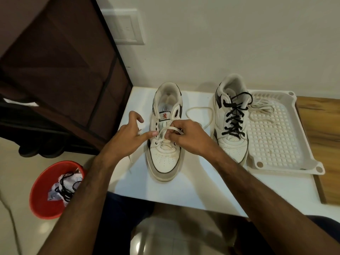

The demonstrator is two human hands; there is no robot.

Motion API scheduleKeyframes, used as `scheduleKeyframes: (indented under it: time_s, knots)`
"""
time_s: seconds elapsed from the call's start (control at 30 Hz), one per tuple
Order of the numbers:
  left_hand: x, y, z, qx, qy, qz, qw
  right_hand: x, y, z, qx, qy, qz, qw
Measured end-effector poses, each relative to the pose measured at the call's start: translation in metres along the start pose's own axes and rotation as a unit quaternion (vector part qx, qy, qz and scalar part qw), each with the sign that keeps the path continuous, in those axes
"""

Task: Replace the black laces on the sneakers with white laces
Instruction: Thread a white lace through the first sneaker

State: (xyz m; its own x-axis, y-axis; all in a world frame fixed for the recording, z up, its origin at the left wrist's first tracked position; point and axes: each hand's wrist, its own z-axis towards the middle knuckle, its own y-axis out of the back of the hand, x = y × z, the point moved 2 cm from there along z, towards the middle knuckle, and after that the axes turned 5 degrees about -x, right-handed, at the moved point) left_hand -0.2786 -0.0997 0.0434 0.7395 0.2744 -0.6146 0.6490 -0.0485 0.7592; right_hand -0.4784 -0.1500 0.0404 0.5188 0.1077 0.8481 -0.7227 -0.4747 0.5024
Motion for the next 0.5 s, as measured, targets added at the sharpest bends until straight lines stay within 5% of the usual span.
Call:
scheduleKeyframes:
  time_s: [0.17, 0.27, 0.33, 0.4, 0.43, 0.5]
  knots:
    - [-0.002, -0.004, 0.001, 0.032, -0.097, 0.020, 0.995, -0.001, -0.002, 0.001, -0.004, -0.003, -0.009, 1.000]
    - [-0.007, -0.003, 0.001, 0.001, -0.108, -0.147, 0.983, -0.003, -0.003, 0.003, -0.008, -0.007, -0.011, 1.000]
    - [-0.007, 0.012, 0.001, -0.048, -0.092, -0.392, 0.914, -0.002, -0.003, 0.003, -0.004, -0.009, -0.012, 1.000]
    - [-0.004, 0.027, 0.000, -0.041, -0.097, -0.605, 0.789, -0.002, -0.003, 0.003, -0.002, -0.008, -0.013, 1.000]
    - [-0.004, 0.032, -0.002, -0.026, -0.104, -0.664, 0.740, -0.002, -0.003, 0.003, -0.002, -0.007, -0.013, 1.000]
    - [0.000, 0.032, -0.004, -0.037, -0.093, -0.706, 0.701, -0.002, -0.004, 0.003, -0.003, -0.005, -0.014, 1.000]
